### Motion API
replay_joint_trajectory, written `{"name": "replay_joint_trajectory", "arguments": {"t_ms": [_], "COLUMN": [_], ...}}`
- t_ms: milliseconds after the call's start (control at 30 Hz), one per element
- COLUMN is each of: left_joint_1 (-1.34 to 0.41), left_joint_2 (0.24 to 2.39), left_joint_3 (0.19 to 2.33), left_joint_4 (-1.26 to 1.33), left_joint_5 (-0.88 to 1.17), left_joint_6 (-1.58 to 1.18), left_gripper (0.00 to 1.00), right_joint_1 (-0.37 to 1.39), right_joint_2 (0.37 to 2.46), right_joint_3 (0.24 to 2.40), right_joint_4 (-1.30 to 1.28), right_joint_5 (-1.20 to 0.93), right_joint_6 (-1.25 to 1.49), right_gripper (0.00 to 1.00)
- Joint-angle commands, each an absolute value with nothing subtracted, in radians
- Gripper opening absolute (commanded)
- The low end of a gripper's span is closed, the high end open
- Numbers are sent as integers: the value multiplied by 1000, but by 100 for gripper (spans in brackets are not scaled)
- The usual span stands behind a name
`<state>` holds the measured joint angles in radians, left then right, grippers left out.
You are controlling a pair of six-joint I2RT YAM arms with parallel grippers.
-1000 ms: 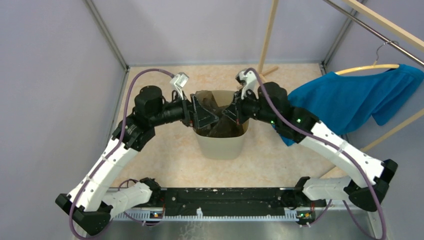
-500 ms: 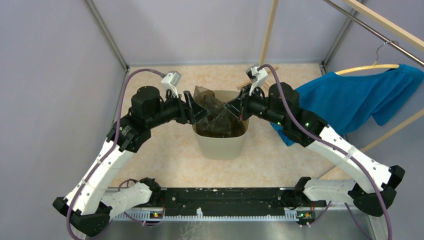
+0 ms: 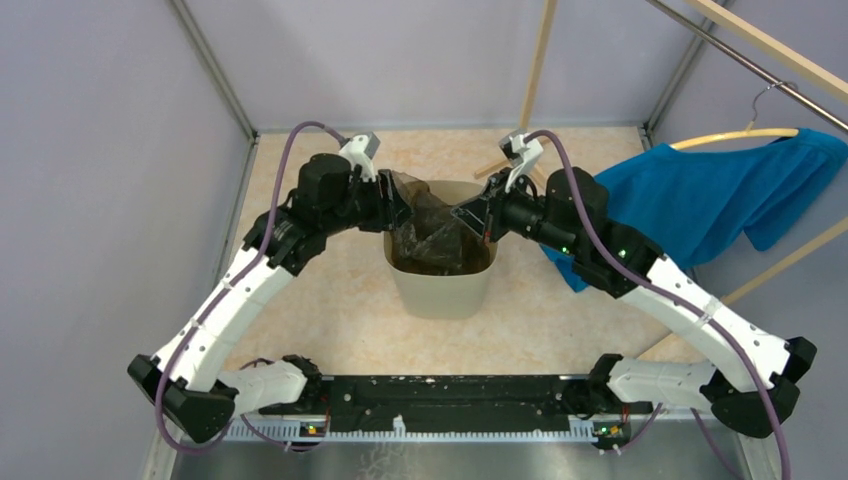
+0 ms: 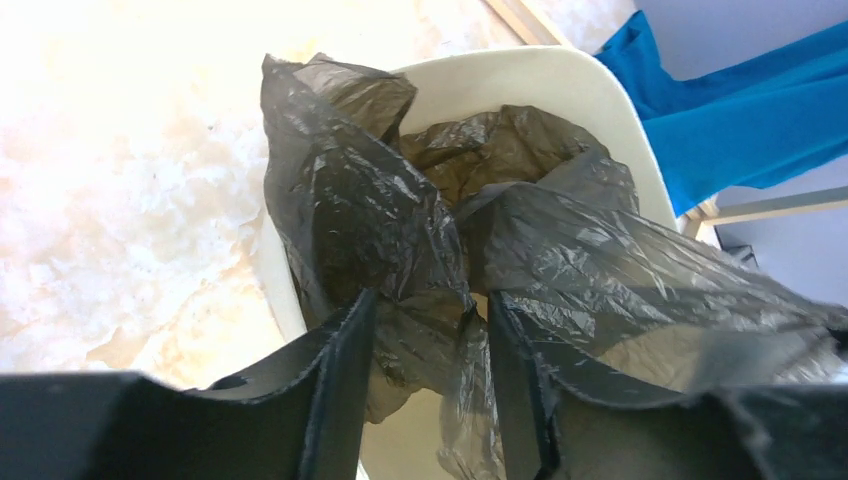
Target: Put the trash bags into the trash bin
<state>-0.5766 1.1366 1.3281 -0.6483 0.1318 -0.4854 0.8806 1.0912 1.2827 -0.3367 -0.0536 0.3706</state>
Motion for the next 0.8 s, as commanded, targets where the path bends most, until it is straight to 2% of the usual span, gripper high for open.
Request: {"name": "replay_joint_trajectory", "arguments": {"t_ms": [0, 133, 167, 367, 567, 767], "left_joint_1": [-578, -577, -578, -577, -578, -578], "left_joint_2": [1167, 1158, 1142, 946, 786, 707], "left_joint_3": [1380, 1372, 1364, 1189, 1005, 912], "left_joint_4": [-640, -640, -635, -525, -425, -437], "left_joint_5": [87, 49, 38, 41, 175, 183], "left_joint_6": [-445, -444, -452, -516, -664, -733], "left_gripper": [48, 19, 16, 9, 3, 4], "right_joint_1": [877, 877, 877, 877, 877, 877], "right_joint_2": [1050, 1019, 1011, 948, 859, 793], "right_joint_3": [1276, 1265, 1263, 1243, 1160, 1104], "right_joint_4": [-310, -341, -353, -470, -553, -624], "right_joint_5": [-42, -13, -4, 97, 133, 175], "right_joint_6": [367, 363, 359, 351, 391, 436], "right_gripper": [0, 0, 0, 0, 0, 0]}}
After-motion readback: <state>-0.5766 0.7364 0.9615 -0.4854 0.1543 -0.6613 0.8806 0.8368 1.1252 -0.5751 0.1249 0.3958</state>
